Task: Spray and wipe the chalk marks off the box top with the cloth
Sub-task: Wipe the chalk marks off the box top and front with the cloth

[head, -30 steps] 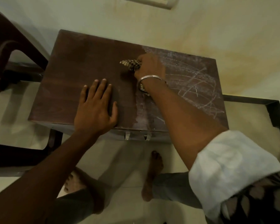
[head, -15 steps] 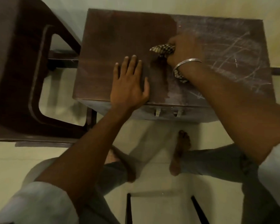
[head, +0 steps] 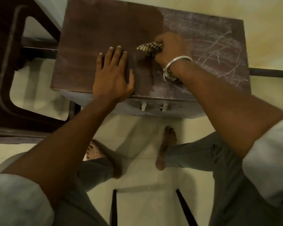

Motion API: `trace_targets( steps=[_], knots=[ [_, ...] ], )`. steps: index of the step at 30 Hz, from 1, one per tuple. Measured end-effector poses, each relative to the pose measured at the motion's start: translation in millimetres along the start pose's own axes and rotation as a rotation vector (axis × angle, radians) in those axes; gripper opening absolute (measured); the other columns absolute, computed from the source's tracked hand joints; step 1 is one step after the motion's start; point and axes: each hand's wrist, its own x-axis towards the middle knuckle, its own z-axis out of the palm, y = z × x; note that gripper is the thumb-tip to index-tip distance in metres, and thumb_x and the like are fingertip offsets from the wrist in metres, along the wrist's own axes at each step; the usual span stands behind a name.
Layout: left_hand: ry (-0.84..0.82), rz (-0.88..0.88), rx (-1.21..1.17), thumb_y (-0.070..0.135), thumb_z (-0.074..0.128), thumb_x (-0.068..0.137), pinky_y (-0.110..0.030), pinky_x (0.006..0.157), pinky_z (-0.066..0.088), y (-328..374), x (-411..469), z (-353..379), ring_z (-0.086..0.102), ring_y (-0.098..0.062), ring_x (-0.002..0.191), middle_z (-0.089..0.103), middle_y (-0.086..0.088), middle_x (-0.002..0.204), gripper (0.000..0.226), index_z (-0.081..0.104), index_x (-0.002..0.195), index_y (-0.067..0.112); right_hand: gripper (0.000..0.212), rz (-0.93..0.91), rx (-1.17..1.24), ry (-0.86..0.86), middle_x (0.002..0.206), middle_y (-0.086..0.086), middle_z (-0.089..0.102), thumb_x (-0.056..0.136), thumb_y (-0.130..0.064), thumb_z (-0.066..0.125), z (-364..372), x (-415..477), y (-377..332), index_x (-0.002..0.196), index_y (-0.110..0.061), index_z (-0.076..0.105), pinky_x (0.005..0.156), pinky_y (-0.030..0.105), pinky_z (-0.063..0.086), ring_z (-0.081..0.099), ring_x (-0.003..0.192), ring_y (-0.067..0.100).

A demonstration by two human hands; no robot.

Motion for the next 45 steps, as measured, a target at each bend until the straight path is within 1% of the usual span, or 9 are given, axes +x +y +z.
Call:
trace_targets(
  steps=[3,10,16,22,28,33,40,43,45],
  knots=[
    [-0.011,0.003,-0.001,0.046,0.032,0.096,-0.051,0.122,0.015,-0.2,1.1,-0.8,0.022,-0.027,0.150,0.032,-0.010,0.160,0.064,0.040,0.149,0.011,0.023,0.042,0.017,-0.012,0.103,0.007,0.069,0.074,-0.020,0.065,-6.2,11.2,-5.4,0.096,-0.022,0.071,0.078,0.034,0.050,0.063,0.100,0.030],
    [0.002,0.000,0.008,0.046,0.032,0.096,-0.051,0.122,0.016,0.0,0.0,-1.7,0.024,-0.028,0.149,0.033,-0.011,0.159,0.065,0.040,0.149,0.010,0.027,-0.044,0.010,-0.016,0.106,0.004,0.067,0.071,-0.012,0.064,2.0,-28.3,-2.4,0.095,-0.023,0.071,0.078,0.035,0.051,0.061,0.101,0.028],
    [0.001,0.004,-0.008,0.046,0.033,0.096,-0.050,0.122,0.015,-0.6,-0.1,-1.3,0.024,-0.028,0.149,0.033,-0.011,0.159,0.064,0.041,0.148,0.010,0.026,0.059,0.003,0.019,0.106,0.005,0.068,0.074,-0.013,0.064,1.3,-13.7,-8.5,0.098,-0.024,0.070,0.071,0.030,0.043,0.062,0.101,0.028],
    [-0.002,0.011,-0.003,0.046,0.033,0.096,-0.051,0.122,0.016,-1.9,0.1,0.5,0.023,-0.029,0.149,0.032,-0.012,0.160,0.065,0.039,0.149,0.010,0.029,-0.015,0.008,-0.023,0.107,0.001,0.059,0.074,-0.012,0.065,8.9,-53.8,-8.1,0.099,-0.027,0.068,0.071,0.028,0.041,0.056,0.102,0.024],
    [0.022,0.006,-0.019,0.044,0.034,0.097,-0.050,0.121,0.016,-2.6,0.7,3.7,0.025,-0.027,0.149,0.037,-0.010,0.157,0.060,0.039,0.148,0.012,0.031,-0.060,0.003,-0.011,0.118,0.002,0.060,0.078,-0.015,0.062,13.1,1.2,-40.0,0.107,-0.026,0.068,0.084,0.035,0.048,0.056,0.111,0.027],
    [0.027,0.005,-0.038,0.042,0.035,0.097,-0.050,0.121,0.017,-1.7,1.3,3.2,0.026,-0.027,0.149,0.038,-0.011,0.156,0.060,0.038,0.149,0.011,0.025,-0.088,0.014,-0.031,0.109,0.000,0.057,0.077,-0.017,0.063,20.3,0.2,-45.4,0.100,-0.028,0.068,0.074,0.030,0.042,0.057,0.103,0.024],
    [-0.014,0.042,-0.052,0.042,0.029,0.093,-0.050,0.122,0.014,-1.2,-4.2,-0.9,0.026,-0.031,0.149,0.035,-0.018,0.157,0.069,0.039,0.147,0.000,0.011,-0.077,0.072,-0.028,0.084,-0.007,0.042,0.078,-0.015,0.063,23.1,-62.6,-48.5,0.082,-0.026,0.066,0.057,0.026,0.031,0.047,0.075,0.015],
    [-0.023,0.108,-0.034,0.039,0.028,0.092,-0.048,0.123,0.015,-2.5,-6.5,-1.2,0.029,-0.032,0.148,0.037,-0.019,0.156,0.069,0.040,0.147,-0.001,0.016,-0.040,0.112,-0.014,0.085,-0.005,0.045,0.076,-0.013,0.064,21.4,-78.0,-44.5,0.084,-0.025,0.068,0.059,0.027,0.033,0.055,0.081,0.020],
    [-0.037,0.119,-0.036,0.038,0.026,0.092,-0.048,0.123,0.015,2.1,-6.0,-2.6,0.028,-0.032,0.148,0.036,-0.020,0.156,0.069,0.039,0.147,-0.002,0.022,0.003,0.099,-0.011,0.093,-0.002,0.055,0.075,-0.013,0.067,15.5,-85.2,-34.1,0.092,-0.027,0.069,0.064,0.028,0.037,0.057,0.090,0.022]
  ],
)
